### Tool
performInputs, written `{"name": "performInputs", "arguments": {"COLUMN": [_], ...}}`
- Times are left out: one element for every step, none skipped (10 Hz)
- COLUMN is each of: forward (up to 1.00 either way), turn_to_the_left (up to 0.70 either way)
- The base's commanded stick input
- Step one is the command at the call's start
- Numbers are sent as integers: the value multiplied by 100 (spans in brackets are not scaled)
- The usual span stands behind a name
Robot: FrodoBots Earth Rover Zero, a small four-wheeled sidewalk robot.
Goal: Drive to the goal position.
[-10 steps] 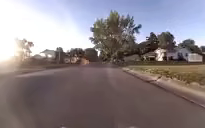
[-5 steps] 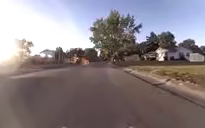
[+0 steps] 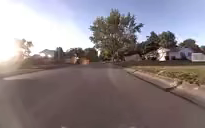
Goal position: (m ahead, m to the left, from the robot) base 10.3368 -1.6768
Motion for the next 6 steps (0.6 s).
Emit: {"name": "performInputs", "arguments": {"forward": [100,100,100,100,100,100], "turn_to_the_left": [0,0,0,0,0,0]}}
